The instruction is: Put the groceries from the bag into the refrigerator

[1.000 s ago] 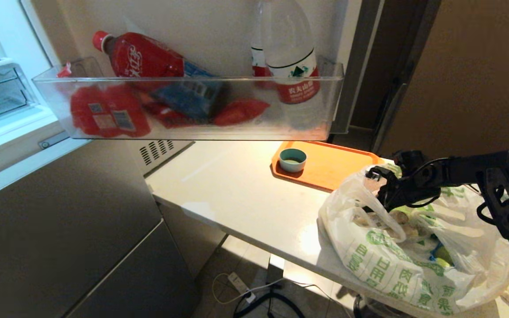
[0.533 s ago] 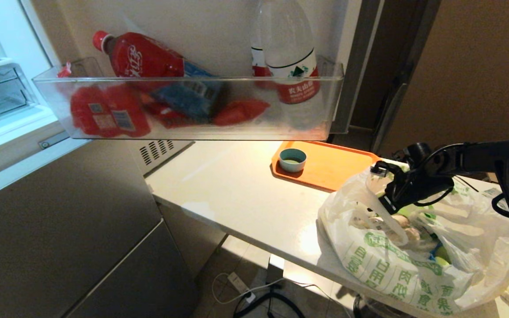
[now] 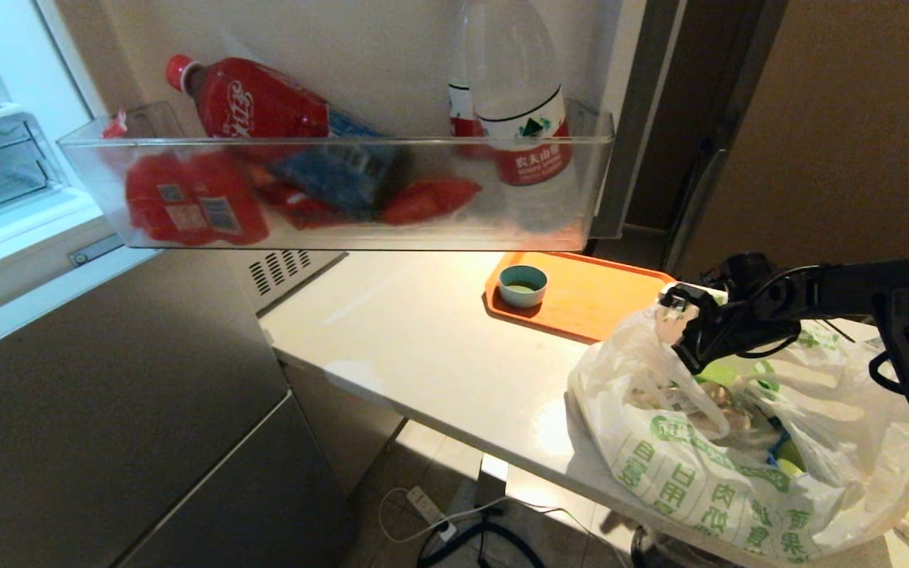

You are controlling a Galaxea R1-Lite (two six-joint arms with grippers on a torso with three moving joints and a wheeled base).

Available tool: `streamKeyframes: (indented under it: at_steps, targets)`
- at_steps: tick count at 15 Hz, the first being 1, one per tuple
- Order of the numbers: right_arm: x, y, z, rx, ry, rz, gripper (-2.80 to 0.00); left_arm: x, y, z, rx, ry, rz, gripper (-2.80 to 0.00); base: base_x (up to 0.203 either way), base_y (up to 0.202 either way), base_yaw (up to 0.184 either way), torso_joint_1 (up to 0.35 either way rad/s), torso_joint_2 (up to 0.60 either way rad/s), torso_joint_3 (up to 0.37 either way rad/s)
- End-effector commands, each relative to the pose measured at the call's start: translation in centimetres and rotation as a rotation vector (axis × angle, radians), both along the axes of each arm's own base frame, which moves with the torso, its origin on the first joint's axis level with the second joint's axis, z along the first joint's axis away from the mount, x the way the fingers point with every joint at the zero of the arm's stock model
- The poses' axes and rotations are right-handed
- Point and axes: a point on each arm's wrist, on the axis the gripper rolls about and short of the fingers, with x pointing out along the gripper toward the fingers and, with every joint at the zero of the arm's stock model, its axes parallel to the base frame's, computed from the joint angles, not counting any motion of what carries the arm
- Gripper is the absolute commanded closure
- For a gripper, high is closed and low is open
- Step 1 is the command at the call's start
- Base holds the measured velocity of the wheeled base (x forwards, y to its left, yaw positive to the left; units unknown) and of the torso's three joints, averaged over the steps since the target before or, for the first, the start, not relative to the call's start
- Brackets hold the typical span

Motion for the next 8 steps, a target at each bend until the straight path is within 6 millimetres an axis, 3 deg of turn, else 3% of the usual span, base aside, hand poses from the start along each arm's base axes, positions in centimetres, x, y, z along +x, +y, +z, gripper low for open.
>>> streamKeyframes:
  at_steps: [1, 8]
  targets:
    - [0.1, 0.0, -0.6, -0.002, 0.006, 0.012, -2.80, 0.0, 0.0, 0.0, 0.000, 0.000, 0.000, 0.00, 0.000, 0.000, 0.000, 0.000, 0.00, 0.000]
    - [0.9, 0.7, -2.0, 0.005, -0.055, 0.117, -2.80, 0.0, 0.0, 0.0, 0.000, 0.000, 0.000, 0.00, 0.000, 0.000, 0.000, 0.000, 0.00, 0.000]
